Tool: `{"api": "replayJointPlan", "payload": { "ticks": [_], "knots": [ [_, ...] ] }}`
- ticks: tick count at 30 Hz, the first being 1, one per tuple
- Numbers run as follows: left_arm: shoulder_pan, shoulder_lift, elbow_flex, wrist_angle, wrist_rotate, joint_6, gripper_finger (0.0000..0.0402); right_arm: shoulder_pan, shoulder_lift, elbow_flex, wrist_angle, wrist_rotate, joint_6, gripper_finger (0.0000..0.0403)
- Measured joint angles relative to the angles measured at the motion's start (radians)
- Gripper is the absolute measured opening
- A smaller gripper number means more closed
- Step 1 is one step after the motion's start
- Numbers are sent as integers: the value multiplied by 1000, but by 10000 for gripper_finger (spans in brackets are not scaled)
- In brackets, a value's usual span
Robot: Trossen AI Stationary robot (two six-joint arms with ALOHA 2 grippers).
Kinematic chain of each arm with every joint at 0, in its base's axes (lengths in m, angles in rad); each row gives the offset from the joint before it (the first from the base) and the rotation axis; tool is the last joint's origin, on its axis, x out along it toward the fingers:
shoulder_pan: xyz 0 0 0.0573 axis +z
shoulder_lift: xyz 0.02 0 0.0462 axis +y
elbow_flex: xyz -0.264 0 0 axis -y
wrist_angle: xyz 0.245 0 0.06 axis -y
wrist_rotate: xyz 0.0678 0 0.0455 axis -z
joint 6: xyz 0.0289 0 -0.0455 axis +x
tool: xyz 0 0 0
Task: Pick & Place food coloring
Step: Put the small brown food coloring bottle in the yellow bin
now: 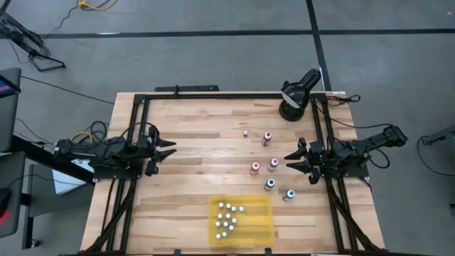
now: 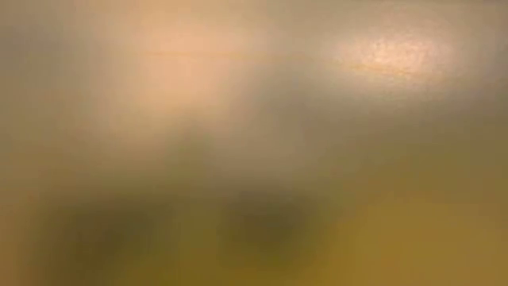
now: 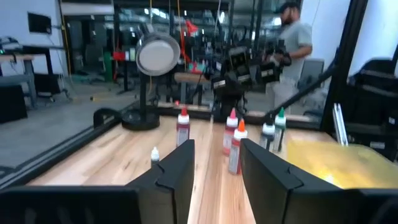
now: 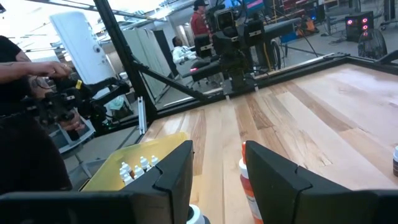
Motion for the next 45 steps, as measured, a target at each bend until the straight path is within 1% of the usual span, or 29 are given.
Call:
{"api": "replayJointPlan", "payload": {
  "ticks": [2, 8, 10, 12, 17, 20, 45],
  "knots": [
    [8, 0, -20, 43, 3, -3, 121, 0, 0, 0, 0, 0, 0, 137],
    [62, 1, -20, 47, 0, 24, 121, 0, 0, 0, 0, 0, 0, 138],
    [72, 1, -20, 28, -1, 23, 121, 0, 0, 0, 0, 0, 0, 139],
    [72, 1, -20, -25, 7, 4, 121, 0, 0, 0, 0, 0, 0, 138],
    [70, 1, -20, -46, 157, -14, 121, 0, 0, 0, 0, 0, 0, 137],
    [70, 1, -21, -48, 188, -14, 121, 0, 0, 0, 0, 0, 0, 138],
    [70, 6, -23, -55, 190, -14, 121, 0, 0, 0, 0, 0, 0, 139]
  ]
}}
